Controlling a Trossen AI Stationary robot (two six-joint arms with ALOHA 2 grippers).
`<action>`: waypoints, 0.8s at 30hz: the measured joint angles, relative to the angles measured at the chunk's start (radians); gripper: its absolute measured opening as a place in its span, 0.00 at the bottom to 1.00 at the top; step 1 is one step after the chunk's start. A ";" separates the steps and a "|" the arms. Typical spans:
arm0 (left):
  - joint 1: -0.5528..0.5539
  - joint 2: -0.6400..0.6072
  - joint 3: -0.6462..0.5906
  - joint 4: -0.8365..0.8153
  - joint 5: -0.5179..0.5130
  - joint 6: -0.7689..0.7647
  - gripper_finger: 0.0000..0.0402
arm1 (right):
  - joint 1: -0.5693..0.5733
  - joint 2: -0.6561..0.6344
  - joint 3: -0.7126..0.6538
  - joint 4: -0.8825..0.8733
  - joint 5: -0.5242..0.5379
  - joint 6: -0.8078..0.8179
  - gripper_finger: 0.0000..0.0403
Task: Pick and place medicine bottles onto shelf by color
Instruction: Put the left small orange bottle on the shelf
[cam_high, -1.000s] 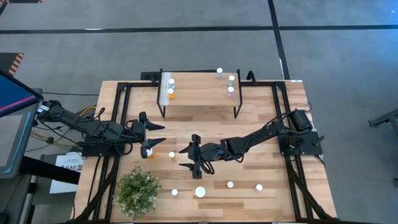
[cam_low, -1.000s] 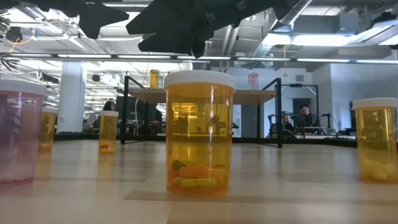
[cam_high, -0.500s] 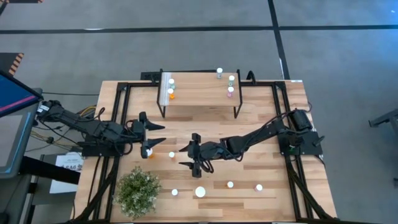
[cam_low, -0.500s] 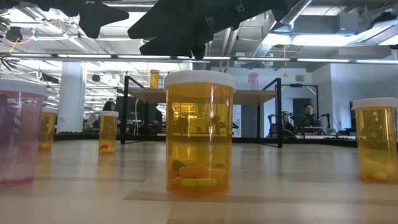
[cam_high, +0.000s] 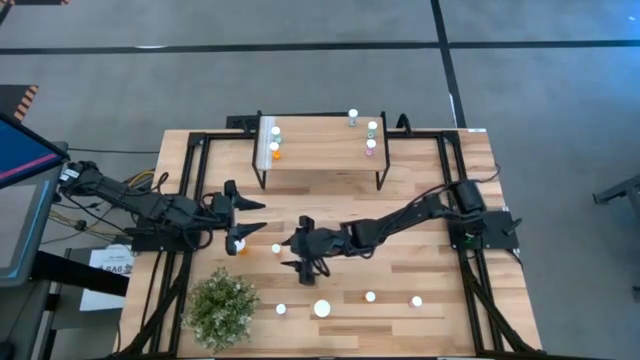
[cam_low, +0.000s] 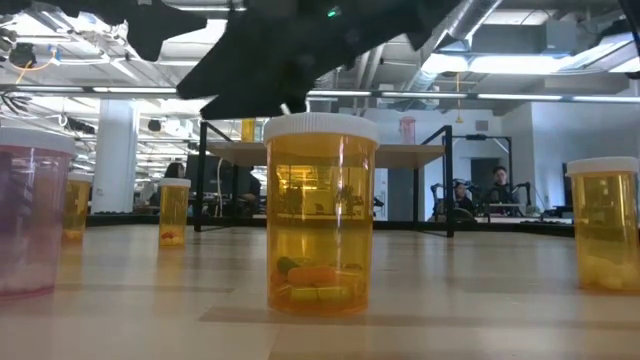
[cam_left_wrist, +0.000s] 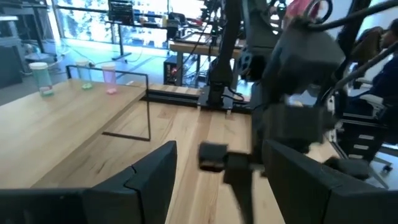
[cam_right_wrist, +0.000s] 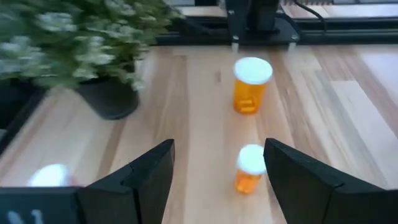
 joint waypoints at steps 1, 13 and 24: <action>-0.001 -0.004 0.000 0.000 0.000 0.003 0.56 | -0.006 0.018 0.023 -0.015 0.000 0.000 0.67; -0.001 -0.019 0.001 -0.005 0.016 0.008 0.56 | -0.044 0.160 0.227 -0.206 -0.032 -0.002 0.67; -0.001 -0.019 0.001 -0.001 0.016 0.007 0.56 | -0.045 0.165 0.234 -0.245 -0.032 0.024 0.67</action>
